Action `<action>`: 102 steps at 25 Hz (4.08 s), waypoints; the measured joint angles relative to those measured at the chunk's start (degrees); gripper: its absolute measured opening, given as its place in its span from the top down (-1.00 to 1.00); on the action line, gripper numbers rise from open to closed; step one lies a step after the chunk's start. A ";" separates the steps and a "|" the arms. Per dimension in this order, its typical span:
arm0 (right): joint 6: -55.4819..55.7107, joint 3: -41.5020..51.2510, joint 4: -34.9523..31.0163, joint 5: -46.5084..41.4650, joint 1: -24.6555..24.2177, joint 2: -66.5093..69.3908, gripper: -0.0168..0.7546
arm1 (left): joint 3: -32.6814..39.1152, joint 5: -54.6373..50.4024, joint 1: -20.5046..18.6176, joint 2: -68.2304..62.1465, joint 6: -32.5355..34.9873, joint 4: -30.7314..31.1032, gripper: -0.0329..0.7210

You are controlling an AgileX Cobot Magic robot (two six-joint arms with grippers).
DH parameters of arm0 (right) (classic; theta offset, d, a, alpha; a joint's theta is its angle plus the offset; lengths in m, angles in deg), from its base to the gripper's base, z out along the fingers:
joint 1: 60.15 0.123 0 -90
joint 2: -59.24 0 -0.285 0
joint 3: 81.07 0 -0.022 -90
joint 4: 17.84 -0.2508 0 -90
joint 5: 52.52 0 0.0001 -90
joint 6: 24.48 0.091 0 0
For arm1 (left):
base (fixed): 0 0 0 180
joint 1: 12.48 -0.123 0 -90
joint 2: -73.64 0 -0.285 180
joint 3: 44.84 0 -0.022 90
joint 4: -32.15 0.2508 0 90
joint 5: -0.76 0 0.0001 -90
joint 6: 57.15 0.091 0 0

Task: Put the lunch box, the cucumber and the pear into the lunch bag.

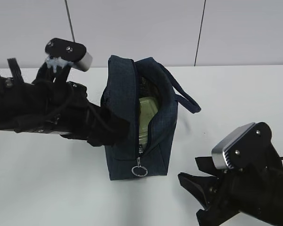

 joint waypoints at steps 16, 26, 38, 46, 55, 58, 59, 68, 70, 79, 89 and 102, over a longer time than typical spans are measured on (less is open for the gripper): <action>0.46 0.51 6.86 13.33 0.00 9.31 -0.11 | 0.00 1.36 0.00 -0.86 -0.02 -2.30 0.80; 0.46 -3.83 10.89 17.23 0.00 16.77 -0.10 | 0.00 0.71 0.00 -0.86 -0.06 -2.30 0.90; 0.46 -9.50 14.24 9.64 0.00 17.89 0.17 | 0.00 0.59 0.00 -0.86 -0.06 -2.30 0.90; 0.46 -13.43 17.39 1.58 0.00 18.01 0.17 | 0.00 0.71 0.00 -0.86 -0.06 -2.19 0.90; 0.58 -14.78 18.19 0.66 0.00 21.45 0.17 | 0.00 0.71 0.00 -0.86 -0.06 -1.34 0.90; 0.58 -15.45 18.33 0.90 0.00 23.25 0.17 | 0.00 0.71 0.00 -0.86 -0.06 -1.13 0.90; 0.58 -15.45 18.33 1.15 0.00 23.45 0.17 | 0.00 0.71 0.00 -0.86 -0.06 -1.05 0.90; -2.48 -15.58 14.79 2.68 0.00 23.67 0.17 | 0.00 0.55 0.00 -0.86 -0.06 -0.93 0.90; -2.95 -15.81 14.40 2.93 0.00 23.67 0.17 | 0.00 0.54 0.00 -0.86 -0.06 -0.93 0.90; -3.33 -18.62 15.59 2.14 0.00 24.55 0.17 | 0.00 0.42 0.00 -0.86 -0.06 -0.96 0.90; -1.84 -18.85 17.28 3.16 0.00 26.17 0.54 | 0.00 0.31 0.00 -0.86 -0.06 -0.96 0.90; 5.24 -18.85 24.33 6.89 0.00 26.17 0.96 | 0.00 0.31 0.00 -0.86 -0.06 -0.96 0.90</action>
